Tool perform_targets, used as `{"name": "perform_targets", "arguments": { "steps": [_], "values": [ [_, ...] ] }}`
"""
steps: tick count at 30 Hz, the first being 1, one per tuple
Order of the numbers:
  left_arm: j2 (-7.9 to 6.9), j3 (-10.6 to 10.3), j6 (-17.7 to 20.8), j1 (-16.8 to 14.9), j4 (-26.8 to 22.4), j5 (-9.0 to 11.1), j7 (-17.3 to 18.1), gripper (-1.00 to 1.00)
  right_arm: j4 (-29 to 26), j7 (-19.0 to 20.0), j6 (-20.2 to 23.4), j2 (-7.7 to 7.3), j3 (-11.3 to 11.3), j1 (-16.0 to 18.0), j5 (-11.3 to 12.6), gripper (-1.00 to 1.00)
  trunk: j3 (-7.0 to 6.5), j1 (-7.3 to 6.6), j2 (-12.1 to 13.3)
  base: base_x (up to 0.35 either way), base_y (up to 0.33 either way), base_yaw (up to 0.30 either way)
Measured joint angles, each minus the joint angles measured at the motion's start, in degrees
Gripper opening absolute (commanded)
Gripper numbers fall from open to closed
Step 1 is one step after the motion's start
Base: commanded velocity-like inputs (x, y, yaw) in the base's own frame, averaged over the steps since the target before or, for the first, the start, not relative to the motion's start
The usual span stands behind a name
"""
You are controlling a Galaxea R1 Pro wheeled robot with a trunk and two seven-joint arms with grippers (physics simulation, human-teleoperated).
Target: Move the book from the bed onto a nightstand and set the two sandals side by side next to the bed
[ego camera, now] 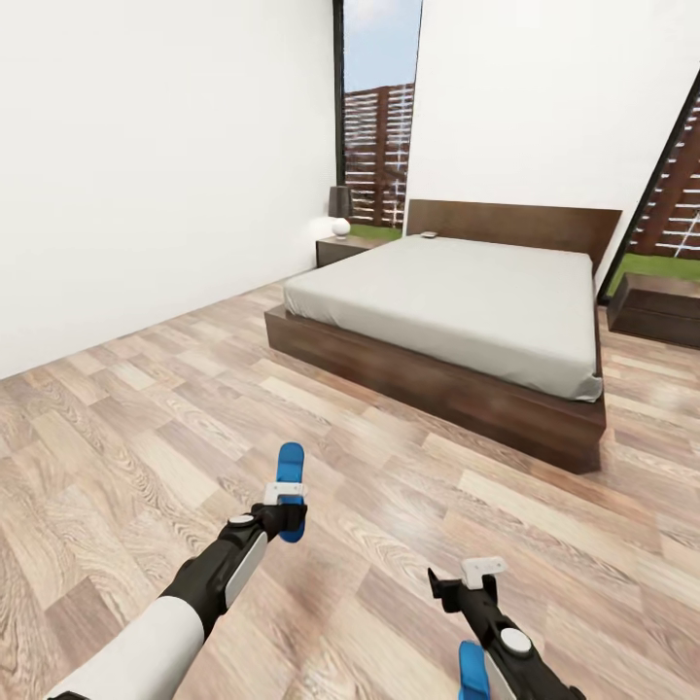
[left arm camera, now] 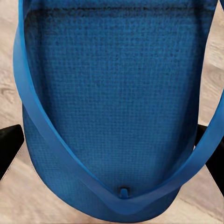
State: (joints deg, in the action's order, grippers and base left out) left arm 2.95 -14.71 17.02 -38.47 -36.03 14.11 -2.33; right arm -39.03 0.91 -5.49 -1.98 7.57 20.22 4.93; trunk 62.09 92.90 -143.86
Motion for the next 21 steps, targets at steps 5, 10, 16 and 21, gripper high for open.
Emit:
{"name": "perform_targets", "arguments": {
  "steps": [5,10,16,21],
  "values": [
    [1.17,-0.20,0.64,0.00,-2.73,0.19,-0.13,-1.00,0.82,-5.46,14.16,-0.11,-0.36,3.48,0.24,1.00,-0.02,0.01,0.00,0.034,0.000,0.000],
    [2.18,-0.04,2.40,-0.08,-9.97,-0.16,-2.27,-1.00,5.19,-8.76,29.77,0.00,-0.50,12.06,0.53,1.00,-0.02,0.01,0.00,0.002,0.000,0.000],
    [2.06,-0.24,5.85,0.01,-15.36,-0.23,-4.16,-1.00,6.01,-8.86,32.04,0.04,-0.38,12.61,0.71,1.00,0.21,0.05,0.00,0.000,0.000,0.000],
    [2.03,-0.23,6.04,2.06,-14.97,-0.07,-4.52,-1.00,5.94,-8.80,32.18,0.04,-0.45,12.59,0.68,1.00,1.32,0.18,-0.07,0.000,0.000,0.000]
  ]
}}
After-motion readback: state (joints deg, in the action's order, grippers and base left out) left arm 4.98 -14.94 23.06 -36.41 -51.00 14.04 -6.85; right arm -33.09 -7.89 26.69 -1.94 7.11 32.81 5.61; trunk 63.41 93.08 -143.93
